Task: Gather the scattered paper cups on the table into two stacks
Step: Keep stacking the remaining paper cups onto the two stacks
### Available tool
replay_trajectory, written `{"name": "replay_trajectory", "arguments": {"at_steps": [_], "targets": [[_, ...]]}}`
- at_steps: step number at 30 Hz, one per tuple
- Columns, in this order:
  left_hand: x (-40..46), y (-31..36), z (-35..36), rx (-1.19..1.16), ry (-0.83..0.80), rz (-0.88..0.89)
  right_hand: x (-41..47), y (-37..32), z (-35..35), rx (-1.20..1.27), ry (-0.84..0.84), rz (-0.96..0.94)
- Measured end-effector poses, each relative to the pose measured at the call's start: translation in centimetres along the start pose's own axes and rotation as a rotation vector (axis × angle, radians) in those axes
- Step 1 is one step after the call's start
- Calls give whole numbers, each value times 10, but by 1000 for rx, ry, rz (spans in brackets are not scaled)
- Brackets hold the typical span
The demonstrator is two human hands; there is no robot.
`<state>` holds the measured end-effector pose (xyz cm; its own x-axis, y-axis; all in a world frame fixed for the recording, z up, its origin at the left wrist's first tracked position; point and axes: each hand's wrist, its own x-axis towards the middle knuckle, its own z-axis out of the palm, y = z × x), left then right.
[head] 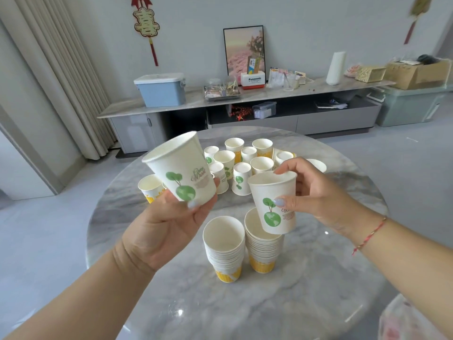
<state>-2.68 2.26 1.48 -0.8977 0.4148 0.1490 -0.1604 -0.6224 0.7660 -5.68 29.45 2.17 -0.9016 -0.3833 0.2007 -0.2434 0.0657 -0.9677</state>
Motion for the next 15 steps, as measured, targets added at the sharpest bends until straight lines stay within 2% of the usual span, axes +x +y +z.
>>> {"name": "replay_trajectory", "arguments": {"at_steps": [3, 4, 11, 15], "targets": [[-2, -9, 1, 528, 102, -1, 1, 4, 4, -11, -1, -19], [-2, -13, -1, 638, 123, -30, 2, 5, 6, -26, 3, -28], [-10, -44, -15, 800, 201, -269, 1, 18, 14, -269, 2, -65], [-13, -48, -17, 947, 217, -285, -1, 21, 13, -450, -69, -49]]}}
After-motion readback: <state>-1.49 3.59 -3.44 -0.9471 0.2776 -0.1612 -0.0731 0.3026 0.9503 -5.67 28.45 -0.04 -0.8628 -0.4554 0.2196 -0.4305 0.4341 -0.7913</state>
